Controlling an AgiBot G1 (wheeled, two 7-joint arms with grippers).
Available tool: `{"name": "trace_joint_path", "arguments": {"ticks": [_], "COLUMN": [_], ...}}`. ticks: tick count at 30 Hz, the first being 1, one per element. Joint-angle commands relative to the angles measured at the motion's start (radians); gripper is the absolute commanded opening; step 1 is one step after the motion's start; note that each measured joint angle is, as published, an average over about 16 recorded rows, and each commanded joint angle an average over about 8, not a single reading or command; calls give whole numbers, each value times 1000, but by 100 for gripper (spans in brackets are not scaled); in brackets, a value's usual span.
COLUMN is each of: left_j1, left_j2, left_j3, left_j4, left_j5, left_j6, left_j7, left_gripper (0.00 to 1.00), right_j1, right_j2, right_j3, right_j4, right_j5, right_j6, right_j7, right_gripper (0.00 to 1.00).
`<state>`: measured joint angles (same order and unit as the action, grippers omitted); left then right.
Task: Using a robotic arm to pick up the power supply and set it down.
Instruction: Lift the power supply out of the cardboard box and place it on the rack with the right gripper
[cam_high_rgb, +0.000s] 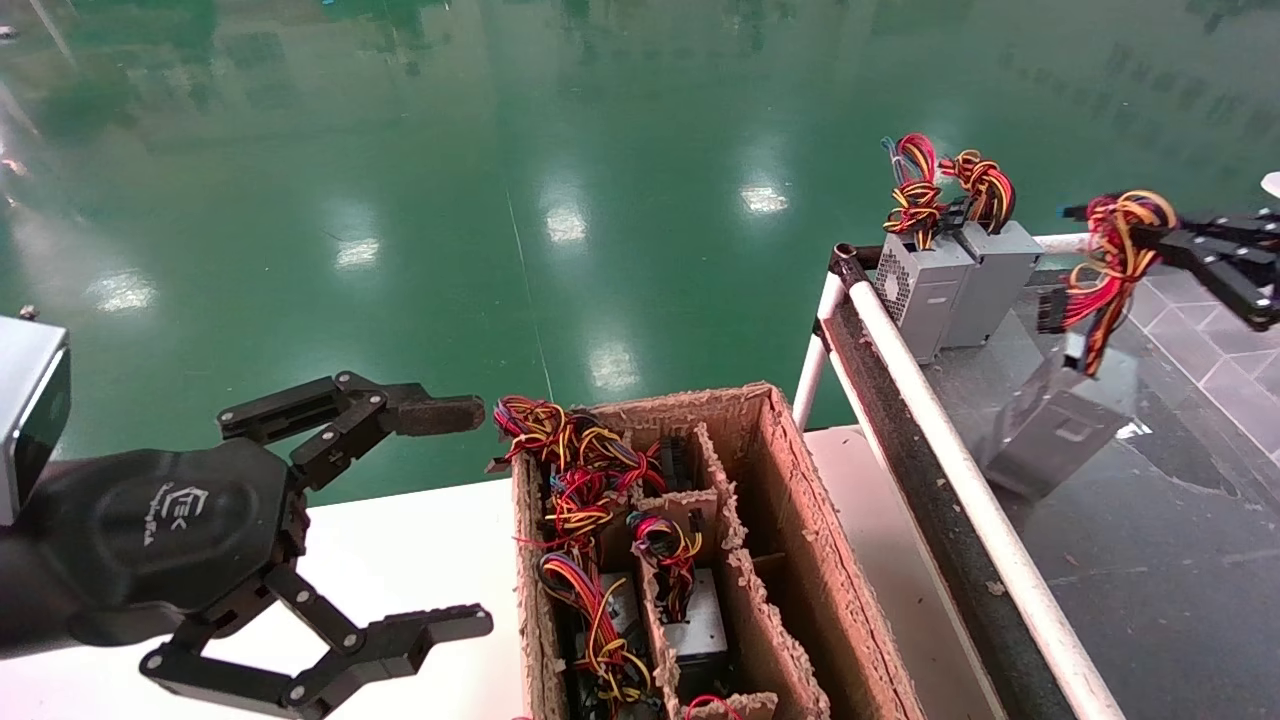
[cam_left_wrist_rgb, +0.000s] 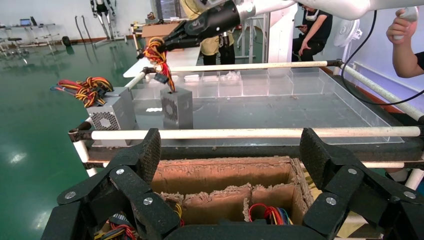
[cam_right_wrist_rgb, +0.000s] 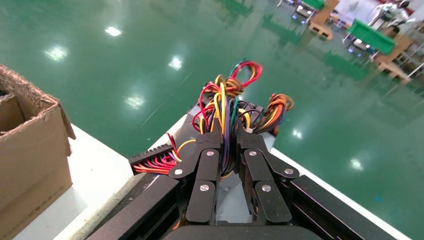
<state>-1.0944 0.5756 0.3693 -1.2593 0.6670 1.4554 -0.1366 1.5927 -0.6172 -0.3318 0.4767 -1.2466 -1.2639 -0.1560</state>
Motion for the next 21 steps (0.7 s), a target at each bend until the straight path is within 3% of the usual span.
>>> {"name": "trace_joint_path", "arguments": {"ticks": [1, 21], "left_j1": [0, 0], "left_j2": [0, 0], "left_j3": [0, 0], "left_j4": [0, 0], "left_j5": [0, 0], "left_j6": [0, 0], "left_j7": [0, 0], "left_gripper": [100, 100], "right_j1": [9, 169], "right_j2": [-13, -240], "right_j3": [-6, -43], "right_j4": [-33, -276], "right_j5": [-9, -68], "right_j6": [-1, 109], "right_j7": [-17, -163], "right_gripper": [0, 0]}}
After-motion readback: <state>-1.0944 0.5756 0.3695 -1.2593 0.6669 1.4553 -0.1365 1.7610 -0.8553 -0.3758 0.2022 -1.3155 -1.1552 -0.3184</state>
